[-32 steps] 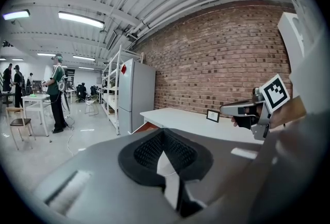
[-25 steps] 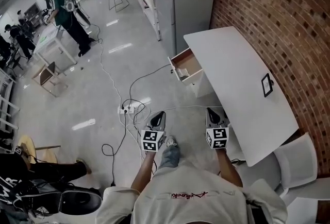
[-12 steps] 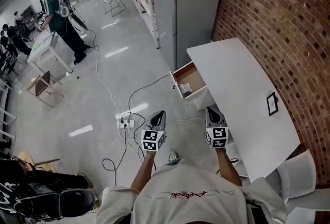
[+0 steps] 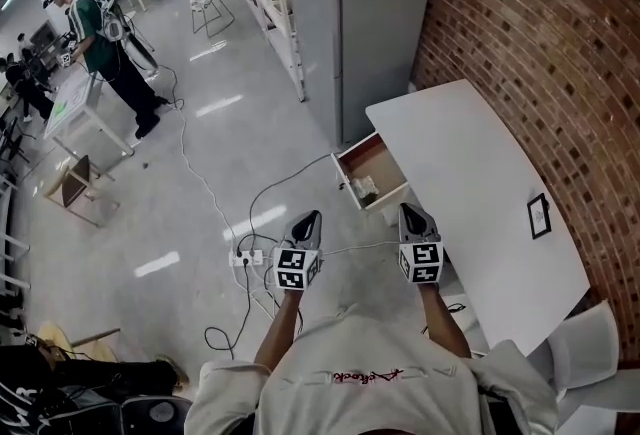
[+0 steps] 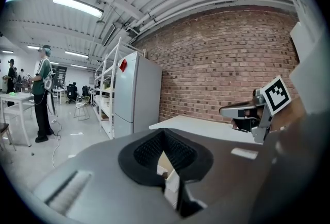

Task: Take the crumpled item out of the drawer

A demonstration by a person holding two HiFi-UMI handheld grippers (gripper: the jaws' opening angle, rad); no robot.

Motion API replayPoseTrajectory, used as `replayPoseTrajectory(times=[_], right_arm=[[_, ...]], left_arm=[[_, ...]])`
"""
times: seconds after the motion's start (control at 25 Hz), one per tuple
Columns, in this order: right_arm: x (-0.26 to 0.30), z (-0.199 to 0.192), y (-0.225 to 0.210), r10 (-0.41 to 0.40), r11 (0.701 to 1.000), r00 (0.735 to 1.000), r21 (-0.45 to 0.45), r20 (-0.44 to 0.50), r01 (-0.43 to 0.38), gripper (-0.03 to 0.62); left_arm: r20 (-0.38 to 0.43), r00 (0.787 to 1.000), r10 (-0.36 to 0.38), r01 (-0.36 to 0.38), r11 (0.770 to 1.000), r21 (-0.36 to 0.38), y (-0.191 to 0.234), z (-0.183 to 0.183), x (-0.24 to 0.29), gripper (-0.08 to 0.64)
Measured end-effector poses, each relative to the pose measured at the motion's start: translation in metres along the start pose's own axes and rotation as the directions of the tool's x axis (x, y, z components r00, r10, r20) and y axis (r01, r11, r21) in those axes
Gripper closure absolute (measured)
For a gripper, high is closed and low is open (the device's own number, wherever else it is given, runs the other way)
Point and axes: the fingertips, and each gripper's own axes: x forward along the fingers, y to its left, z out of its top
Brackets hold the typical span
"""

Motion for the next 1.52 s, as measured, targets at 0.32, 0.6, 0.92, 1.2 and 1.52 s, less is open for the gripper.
replayPoseTrajectory(times=[0.32, 0.6, 0.92, 1.2, 1.52], right_arm=[[0.020, -0.009, 0.003, 0.003, 1.000, 1.000, 0.006, -0.026, -0.003, 0.580], [0.022, -0.016, 0.001, 0.011, 1.000, 0.999, 0.015, -0.042, -0.010, 0.580], [0.047, -0.021, -0.010, 0.035, 0.999, 0.998, 0.017, -0.052, -0.034, 0.580], [0.099, -0.021, -0.033, 0.057, 0.998, 0.997, 0.026, -0.060, -0.056, 0.580], [0.167, 0.007, -0.073, 0.091, 0.996, 0.995, 0.027, -0.037, -0.090, 0.580]], left_arm=[[-0.024, 1.000, -0.016, 0.016, 1.000, 0.000, 0.014, -0.006, 0.016, 0.551], [-0.042, 0.999, -0.023, 0.022, 1.000, -0.007, 0.008, -0.010, 0.019, 0.551], [-0.060, 0.998, -0.015, 0.013, 1.000, -0.028, 0.014, -0.011, 0.043, 0.551], [-0.071, 0.997, 0.004, -0.007, 0.999, -0.038, 0.035, -0.009, 0.093, 0.551], [-0.067, 0.997, 0.037, -0.040, 0.999, -0.033, 0.059, 0.023, 0.160, 0.551]])
